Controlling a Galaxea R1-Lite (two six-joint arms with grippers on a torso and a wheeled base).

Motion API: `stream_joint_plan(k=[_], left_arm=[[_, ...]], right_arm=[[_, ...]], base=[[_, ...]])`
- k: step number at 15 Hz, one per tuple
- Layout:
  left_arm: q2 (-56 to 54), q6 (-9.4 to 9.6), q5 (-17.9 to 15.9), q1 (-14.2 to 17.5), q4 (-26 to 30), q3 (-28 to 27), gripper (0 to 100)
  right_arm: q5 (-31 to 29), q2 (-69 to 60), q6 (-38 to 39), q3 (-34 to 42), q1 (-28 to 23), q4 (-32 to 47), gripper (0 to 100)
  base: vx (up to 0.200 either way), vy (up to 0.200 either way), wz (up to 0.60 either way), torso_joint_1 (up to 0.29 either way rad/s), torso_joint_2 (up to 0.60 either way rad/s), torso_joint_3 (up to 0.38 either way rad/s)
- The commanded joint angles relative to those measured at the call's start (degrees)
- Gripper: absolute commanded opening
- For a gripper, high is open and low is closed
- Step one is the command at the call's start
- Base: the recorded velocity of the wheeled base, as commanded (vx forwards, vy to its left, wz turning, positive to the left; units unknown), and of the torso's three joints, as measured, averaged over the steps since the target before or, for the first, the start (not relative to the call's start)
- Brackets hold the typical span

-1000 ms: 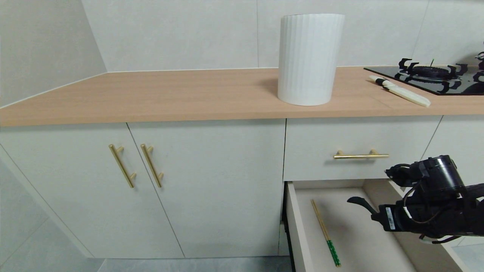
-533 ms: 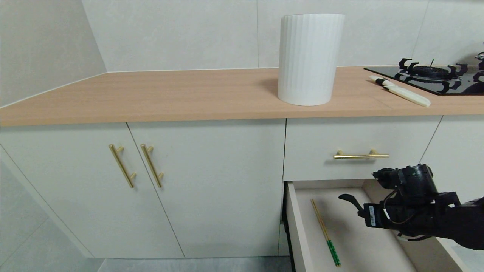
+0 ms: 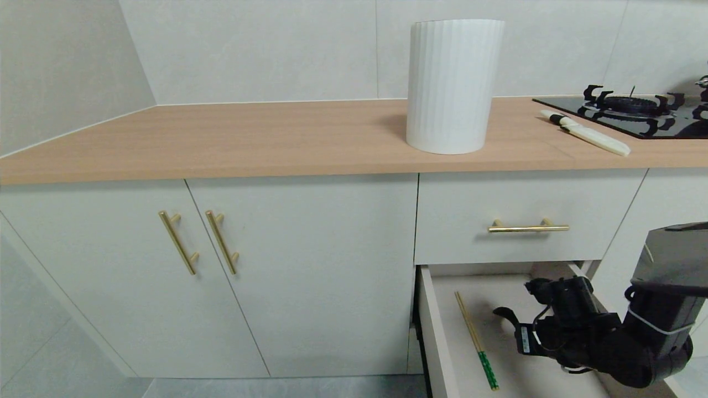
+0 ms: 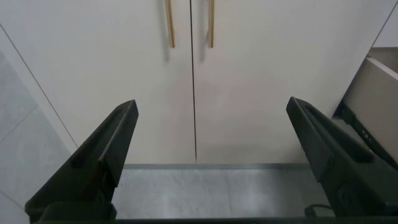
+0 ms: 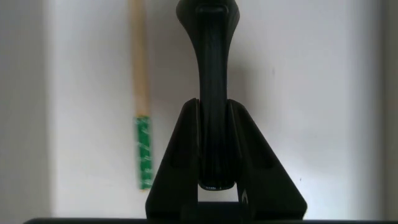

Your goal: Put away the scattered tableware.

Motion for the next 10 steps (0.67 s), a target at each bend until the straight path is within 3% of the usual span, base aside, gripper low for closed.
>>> stream_joint_plan(k=[1, 10], left_arm=[[0.0, -0.03, 0.0, 0.0, 0.0, 0.0, 100], [0.0, -0.03, 0.0, 0.0, 0.0, 0.0, 100]], right_arm=[[0.0, 2.7, 0.1, -0.1, 0.0, -0.2, 0], [-1.3, 2.8, 0.1, -0.1, -0.3, -2.4, 0]], base=[[0.000, 0.000, 0.00, 0.000, 0.00, 0.000], [0.000, 0.000, 0.00, 0.000, 0.00, 0.000]])
